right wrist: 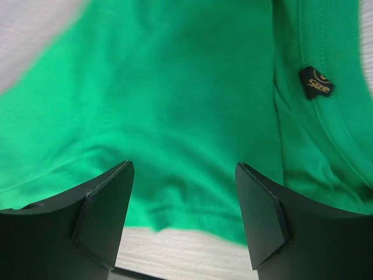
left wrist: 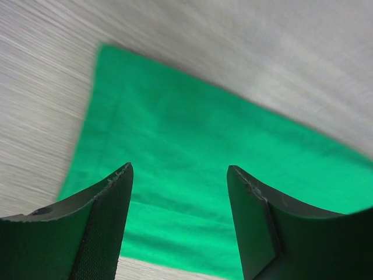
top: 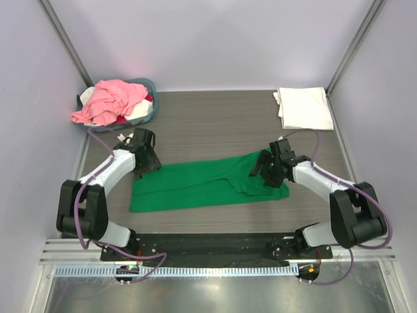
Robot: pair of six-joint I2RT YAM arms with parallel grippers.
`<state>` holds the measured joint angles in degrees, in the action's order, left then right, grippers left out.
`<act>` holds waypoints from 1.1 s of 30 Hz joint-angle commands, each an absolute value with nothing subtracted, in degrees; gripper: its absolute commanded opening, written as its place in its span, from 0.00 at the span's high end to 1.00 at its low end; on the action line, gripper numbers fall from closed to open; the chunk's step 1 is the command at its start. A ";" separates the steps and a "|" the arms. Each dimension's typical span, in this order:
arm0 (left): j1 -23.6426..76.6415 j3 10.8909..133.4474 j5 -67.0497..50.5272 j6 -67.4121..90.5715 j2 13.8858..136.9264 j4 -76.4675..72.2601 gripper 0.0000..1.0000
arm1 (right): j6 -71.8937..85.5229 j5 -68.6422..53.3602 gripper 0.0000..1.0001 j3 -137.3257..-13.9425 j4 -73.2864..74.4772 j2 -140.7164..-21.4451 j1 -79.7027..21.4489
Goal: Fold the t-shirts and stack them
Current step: Fold the tshirt
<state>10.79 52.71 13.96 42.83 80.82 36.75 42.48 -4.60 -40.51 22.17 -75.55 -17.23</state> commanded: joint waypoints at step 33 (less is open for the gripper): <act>45.79 39.90 -12.74 82.71 84.55 17.32 0.36 | 40.16 -22.06 0.26 -139.83 25.50 -159.34 -17.31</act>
<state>43.90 38.52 -10.50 78.76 82.37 20.08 40.69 -21.78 -137.73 20.91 -154.28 -16.64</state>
